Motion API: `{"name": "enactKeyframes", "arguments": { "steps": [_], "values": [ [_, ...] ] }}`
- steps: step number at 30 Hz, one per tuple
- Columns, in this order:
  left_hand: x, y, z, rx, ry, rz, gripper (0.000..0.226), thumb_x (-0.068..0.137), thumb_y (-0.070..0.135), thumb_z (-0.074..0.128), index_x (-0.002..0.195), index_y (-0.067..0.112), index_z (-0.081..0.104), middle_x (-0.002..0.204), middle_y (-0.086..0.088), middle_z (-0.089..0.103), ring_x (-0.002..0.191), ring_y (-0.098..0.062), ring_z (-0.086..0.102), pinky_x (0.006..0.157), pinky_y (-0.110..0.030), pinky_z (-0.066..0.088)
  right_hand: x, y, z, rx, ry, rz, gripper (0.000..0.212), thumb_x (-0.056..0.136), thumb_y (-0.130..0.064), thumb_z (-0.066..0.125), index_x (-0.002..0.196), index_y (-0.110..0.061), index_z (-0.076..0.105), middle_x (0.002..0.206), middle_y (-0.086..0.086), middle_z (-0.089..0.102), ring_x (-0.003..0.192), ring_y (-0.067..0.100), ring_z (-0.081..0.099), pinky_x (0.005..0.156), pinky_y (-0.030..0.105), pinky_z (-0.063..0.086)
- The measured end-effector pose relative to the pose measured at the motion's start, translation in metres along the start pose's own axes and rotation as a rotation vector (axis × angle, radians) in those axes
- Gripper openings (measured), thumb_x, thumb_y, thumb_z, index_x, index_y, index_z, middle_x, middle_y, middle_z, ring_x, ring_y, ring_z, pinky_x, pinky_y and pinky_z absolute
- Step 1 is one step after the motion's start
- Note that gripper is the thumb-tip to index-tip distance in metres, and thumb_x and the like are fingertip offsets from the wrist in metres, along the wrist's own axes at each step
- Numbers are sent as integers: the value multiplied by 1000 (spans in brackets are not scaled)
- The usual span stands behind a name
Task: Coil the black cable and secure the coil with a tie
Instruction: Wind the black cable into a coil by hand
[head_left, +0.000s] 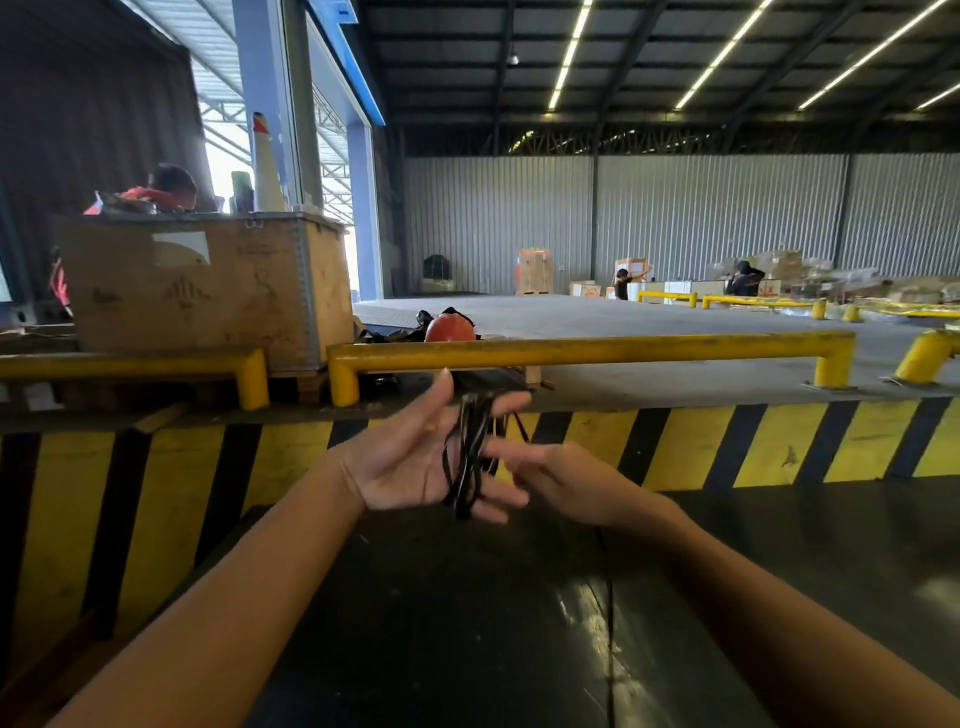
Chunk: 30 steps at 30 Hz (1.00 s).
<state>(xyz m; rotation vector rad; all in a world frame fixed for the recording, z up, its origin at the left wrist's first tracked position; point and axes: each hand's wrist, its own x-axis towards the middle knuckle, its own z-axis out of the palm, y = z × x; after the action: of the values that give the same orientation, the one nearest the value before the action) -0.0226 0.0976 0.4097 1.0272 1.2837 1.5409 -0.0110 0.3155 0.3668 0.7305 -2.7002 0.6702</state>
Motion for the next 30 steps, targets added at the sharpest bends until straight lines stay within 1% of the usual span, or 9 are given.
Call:
{"name": "enactKeyframes", "arguments": {
  "steps": [3,7,10,13,15,19,22,25,30],
  "values": [
    [13,7,1,-111,122,207,93,65,60,74,143,23,39,142,-23,45,120,-43,53,98,-62,38,0,-8,28,42,-58,29,15,98,-27,42,92,-25,55,79,-10,58,74,1,59,68,20,46],
    [21,17,-4,-60,478,386,83,63,65,70,135,31,45,151,-14,32,129,-36,44,101,-63,31,-5,-20,53,126,-219,49,14,97,-31,44,100,-25,57,82,-12,57,75,-2,56,69,19,44],
    [19,11,-15,306,767,342,81,74,64,57,143,31,30,156,-6,24,141,-31,24,109,-56,18,-13,-25,51,97,-305,9,21,98,-33,43,101,-18,58,82,-8,57,70,1,55,68,22,45],
    [5,-7,-34,669,919,153,90,66,78,53,140,30,37,148,-1,37,138,-26,29,103,-44,24,-16,-24,23,7,-284,-40,28,99,-34,40,94,-14,60,81,0,58,69,6,56,72,26,48],
    [-5,-21,-46,825,899,-70,107,58,86,49,145,26,30,147,-4,38,131,-26,37,100,-42,30,-15,-19,-2,-44,-180,-46,28,98,-34,40,89,-16,60,81,1,60,73,10,58,76,28,49],
    [-6,-43,-44,865,710,-304,74,80,60,52,142,23,33,134,6,46,100,-17,62,78,-29,47,-7,-8,-34,-141,72,-31,25,94,-36,51,84,-18,64,75,-4,61,70,10,58,67,27,47],
    [1,-47,-33,666,591,-336,67,84,52,48,142,24,31,131,-1,53,93,-22,71,81,-40,54,0,-4,-40,-107,286,-31,18,89,-37,59,76,-24,62,66,-13,55,62,5,54,58,24,40],
    [2,-44,-20,434,407,-338,55,89,57,39,140,36,34,131,-7,54,100,-31,68,84,-43,54,4,-1,-43,-73,452,13,20,88,-38,60,81,-20,65,66,-7,59,63,10,56,58,27,42],
    [5,-38,-6,82,126,-174,45,92,54,41,132,39,52,139,-10,54,103,-36,66,90,-52,51,1,5,-25,-13,465,105,22,93,-35,53,81,-19,61,64,-10,52,59,3,49,57,22,37]
  ]
}}
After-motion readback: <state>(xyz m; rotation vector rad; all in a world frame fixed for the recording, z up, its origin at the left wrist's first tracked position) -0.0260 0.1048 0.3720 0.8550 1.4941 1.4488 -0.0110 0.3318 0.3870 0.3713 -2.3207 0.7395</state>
